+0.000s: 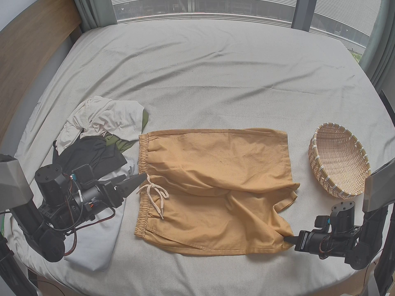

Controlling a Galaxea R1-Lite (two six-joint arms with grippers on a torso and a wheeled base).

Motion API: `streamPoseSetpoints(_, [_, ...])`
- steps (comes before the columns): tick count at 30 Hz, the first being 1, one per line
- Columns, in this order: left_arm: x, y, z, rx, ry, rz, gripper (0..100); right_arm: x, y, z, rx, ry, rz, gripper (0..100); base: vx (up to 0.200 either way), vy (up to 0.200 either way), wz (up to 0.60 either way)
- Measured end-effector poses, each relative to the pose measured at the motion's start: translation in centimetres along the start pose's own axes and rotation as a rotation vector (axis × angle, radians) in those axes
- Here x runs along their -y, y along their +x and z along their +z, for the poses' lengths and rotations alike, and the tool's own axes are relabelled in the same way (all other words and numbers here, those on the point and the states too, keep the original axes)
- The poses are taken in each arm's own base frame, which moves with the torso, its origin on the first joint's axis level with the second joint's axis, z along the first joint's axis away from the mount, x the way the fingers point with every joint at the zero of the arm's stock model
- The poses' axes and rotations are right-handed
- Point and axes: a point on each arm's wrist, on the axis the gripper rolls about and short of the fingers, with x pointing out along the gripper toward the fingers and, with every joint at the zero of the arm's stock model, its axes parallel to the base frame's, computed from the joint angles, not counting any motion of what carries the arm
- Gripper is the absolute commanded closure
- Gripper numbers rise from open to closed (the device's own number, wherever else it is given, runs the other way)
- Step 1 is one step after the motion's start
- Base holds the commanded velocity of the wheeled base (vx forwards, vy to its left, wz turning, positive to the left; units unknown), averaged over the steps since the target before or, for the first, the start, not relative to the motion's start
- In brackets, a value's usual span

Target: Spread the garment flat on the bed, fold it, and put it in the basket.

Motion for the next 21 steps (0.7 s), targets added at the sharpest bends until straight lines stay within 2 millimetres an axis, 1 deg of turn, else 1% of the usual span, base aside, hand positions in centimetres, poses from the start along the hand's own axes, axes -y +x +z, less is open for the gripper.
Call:
streamPoseSetpoints(4, [-1.1,-0.9,-0.6,-0.031,-0.030,0.038,0,0.0,-0.3,0.0,-0.003,0.006,-0.009,100,0.000,0.000,0.00])
streamPoseSetpoints(8, [-2.0,-1.4,-1.7,-0.081,-0.066,0.071,0,-0.1,-0.6,0.0,-0.008,0.006,-0.014,100,0.000,0.000,0.00])
streamPoseSetpoints(15, [-3.0,-1.4,-3.3,-0.148,-0.103,0.106,0,-0.2,-1.4,0.2,-0.013,0.007,-0.025,100,0.000,0.000,0.00])
streamPoseSetpoints(21, [-3.4,-1.2,-4.3,-0.191,-0.114,0.119,0,-0.3,-2.1,0.3,-0.014,0.007,-0.030,100,0.000,0.000,0.00])
